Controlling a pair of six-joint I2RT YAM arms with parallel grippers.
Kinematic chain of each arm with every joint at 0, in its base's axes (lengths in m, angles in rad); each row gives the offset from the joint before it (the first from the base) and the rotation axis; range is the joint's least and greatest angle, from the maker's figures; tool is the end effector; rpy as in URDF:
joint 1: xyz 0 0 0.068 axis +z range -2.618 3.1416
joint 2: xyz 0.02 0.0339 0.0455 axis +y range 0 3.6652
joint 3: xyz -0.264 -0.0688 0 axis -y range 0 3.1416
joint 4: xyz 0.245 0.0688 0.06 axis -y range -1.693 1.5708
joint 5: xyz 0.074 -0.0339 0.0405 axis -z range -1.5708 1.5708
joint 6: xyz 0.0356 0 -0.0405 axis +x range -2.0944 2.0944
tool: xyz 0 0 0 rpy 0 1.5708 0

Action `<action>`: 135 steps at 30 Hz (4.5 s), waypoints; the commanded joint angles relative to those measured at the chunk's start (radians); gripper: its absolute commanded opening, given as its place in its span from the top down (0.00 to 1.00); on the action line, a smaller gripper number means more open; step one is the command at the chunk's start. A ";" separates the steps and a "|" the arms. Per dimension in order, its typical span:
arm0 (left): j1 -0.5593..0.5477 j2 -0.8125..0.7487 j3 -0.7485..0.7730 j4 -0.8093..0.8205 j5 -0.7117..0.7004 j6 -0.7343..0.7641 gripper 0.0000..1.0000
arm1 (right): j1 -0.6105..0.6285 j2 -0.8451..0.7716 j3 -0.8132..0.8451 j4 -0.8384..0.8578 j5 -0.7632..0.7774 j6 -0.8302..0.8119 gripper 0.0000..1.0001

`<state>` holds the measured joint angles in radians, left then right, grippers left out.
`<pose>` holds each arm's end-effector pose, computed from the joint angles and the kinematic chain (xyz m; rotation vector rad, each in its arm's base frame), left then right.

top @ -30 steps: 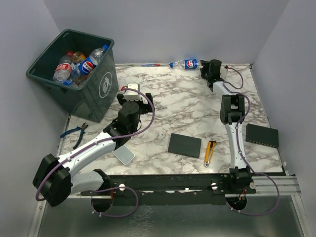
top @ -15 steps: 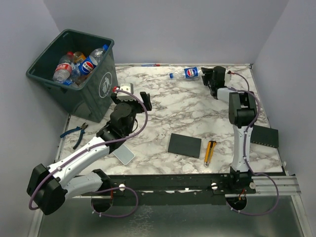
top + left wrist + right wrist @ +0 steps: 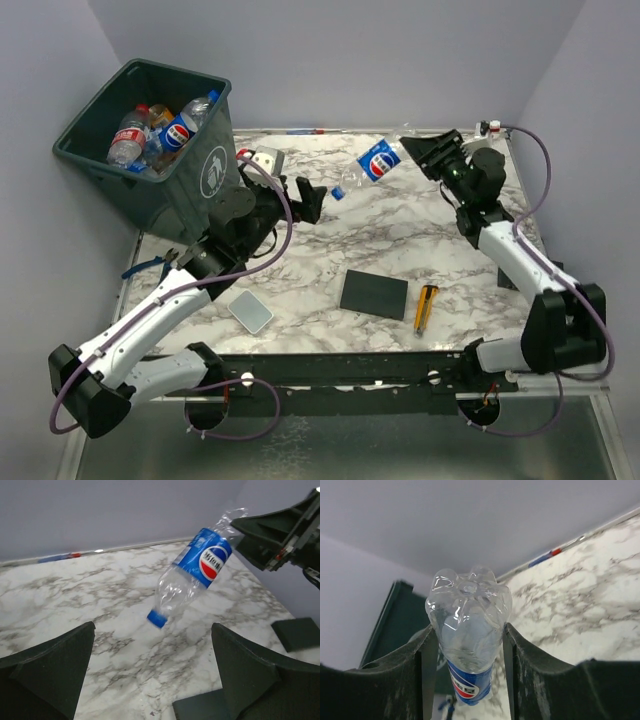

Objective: Put the plastic bottles in the bin
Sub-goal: Pick up the plastic bottle from the corner of the board, then place the plastic bottle in the trash bin, then reset both arms

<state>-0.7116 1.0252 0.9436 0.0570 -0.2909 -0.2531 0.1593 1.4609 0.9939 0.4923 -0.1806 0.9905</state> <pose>0.1885 -0.1491 0.3763 0.1411 1.6124 -0.5173 0.3404 0.0612 0.3219 0.5215 1.5580 1.0366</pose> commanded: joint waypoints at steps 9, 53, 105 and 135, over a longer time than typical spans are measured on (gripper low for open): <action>0.021 0.122 0.189 -0.259 0.816 0.028 0.01 | 0.043 -0.482 -0.102 -0.489 -0.406 -0.344 0.88; 0.001 0.021 0.041 -0.016 0.837 -0.135 1.00 | 0.042 -0.591 -0.029 -0.333 -0.520 -0.150 0.01; 0.222 0.307 0.777 -0.280 -0.914 0.500 0.01 | 0.280 -0.741 0.004 -0.813 0.132 -0.426 0.00; -0.205 0.242 0.112 -0.432 -0.616 -0.291 0.01 | 0.280 -0.853 -0.317 -0.690 0.582 -0.338 0.00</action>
<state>-0.9138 1.2446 1.0927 -0.3916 -0.9222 -0.5529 0.4351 0.6090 0.6941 -0.2665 0.4419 0.6331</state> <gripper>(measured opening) 0.990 0.997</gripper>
